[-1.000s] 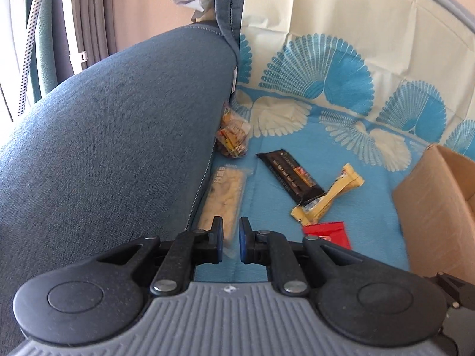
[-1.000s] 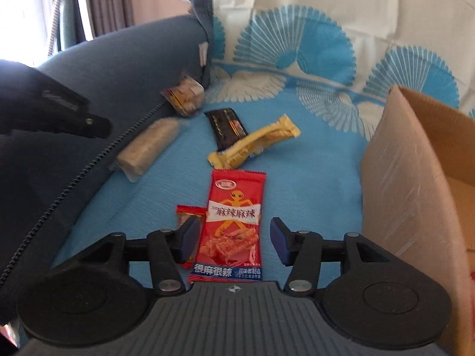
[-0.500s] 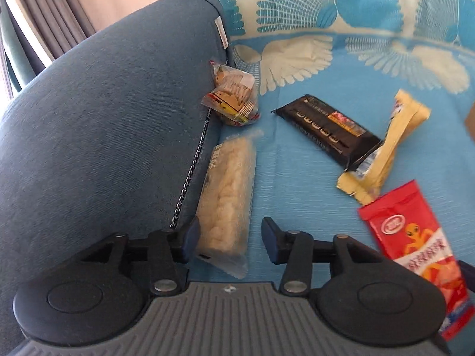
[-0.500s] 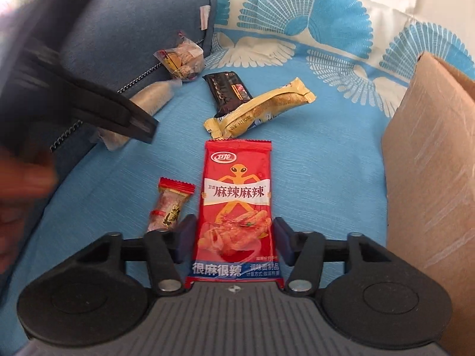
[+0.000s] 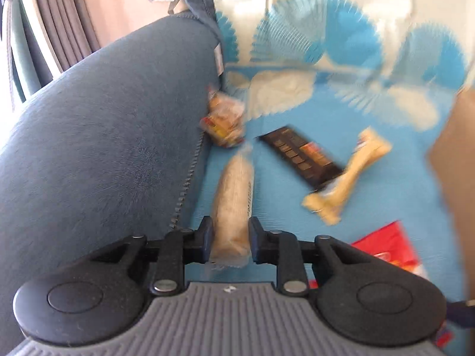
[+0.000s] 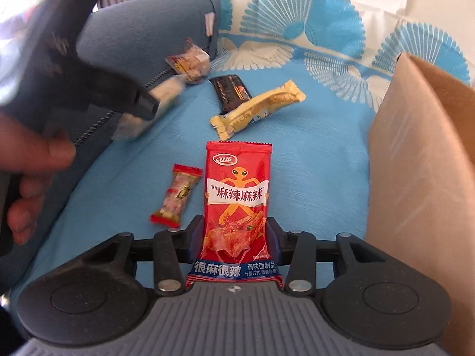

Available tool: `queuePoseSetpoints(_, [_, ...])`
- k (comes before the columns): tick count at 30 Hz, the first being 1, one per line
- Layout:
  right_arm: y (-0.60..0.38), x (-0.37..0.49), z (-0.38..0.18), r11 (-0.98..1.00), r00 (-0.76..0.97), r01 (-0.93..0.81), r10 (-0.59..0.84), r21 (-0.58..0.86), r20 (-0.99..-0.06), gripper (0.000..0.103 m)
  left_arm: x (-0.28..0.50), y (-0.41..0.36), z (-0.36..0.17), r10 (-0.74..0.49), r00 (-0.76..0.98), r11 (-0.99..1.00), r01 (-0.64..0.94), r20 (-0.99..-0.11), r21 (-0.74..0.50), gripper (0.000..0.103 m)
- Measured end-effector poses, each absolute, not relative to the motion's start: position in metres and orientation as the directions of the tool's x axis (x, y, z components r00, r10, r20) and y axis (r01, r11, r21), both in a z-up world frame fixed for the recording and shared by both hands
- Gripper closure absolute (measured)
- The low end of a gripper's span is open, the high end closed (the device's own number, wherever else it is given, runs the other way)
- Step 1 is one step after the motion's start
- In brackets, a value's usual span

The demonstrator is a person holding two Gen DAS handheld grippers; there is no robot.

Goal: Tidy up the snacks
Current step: 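Grasp the red spicy strip pack with the right tool while the left tool approaches the white peanut bar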

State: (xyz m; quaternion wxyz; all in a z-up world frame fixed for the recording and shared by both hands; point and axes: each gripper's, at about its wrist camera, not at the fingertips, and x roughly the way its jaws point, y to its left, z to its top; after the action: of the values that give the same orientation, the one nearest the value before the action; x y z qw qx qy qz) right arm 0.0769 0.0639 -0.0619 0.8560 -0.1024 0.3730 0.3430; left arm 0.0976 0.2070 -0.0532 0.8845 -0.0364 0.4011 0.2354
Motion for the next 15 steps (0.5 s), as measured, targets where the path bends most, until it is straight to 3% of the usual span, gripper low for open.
queuePoseSetpoints(3, [0.052, 0.061, -0.053, 0.731, 0.482, -0.679, 0.514, 0.068, -0.71, 0.057, 0.076, 0.204, -0.042, 0.285, 0.571, 0.888, -0.459, -0.77, -0.012, 0.08])
queuePoseSetpoints(4, [0.047, 0.056, -0.051, 0.735, 0.475, -0.675, 0.508, 0.074, -0.718, 0.057, 0.068, 0.205, -0.039, 0.238, 0.577, 0.882, -0.465, -0.781, -0.075, 0.088])
queuePoseSetpoints(5, [0.041, 0.051, -0.05, 0.74, 0.465, -0.667, 0.504, 0.086, -0.728, 0.057, 0.061, 0.205, -0.037, 0.167, 0.585, 0.875, -0.46, -0.794, -0.154, 0.102])
queuePoseSetpoints(10, [0.012, 0.021, -0.047, 0.75, 0.405, -0.642, 0.51, 0.161, -0.759, 0.057, 0.039, 0.198, -0.04, 0.057, 0.527, 0.838, -0.486, -0.848, -0.246, 0.103])
queuePoseSetpoints(13, [0.003, 0.005, -0.051, 0.762, 0.401, -0.627, 0.495, 0.163, -0.771, 0.057, 0.033, 0.202, -0.035, 0.068, 0.559, 0.817, -0.506, -0.826, -0.275, 0.09])
queuePoseSetpoints(15, [0.001, 0.002, -0.052, 0.769, 0.413, -0.619, 0.493, 0.161, -0.766, 0.057, 0.029, 0.204, -0.034, 0.066, 0.574, 0.803, -0.516, -0.816, -0.299, 0.07])
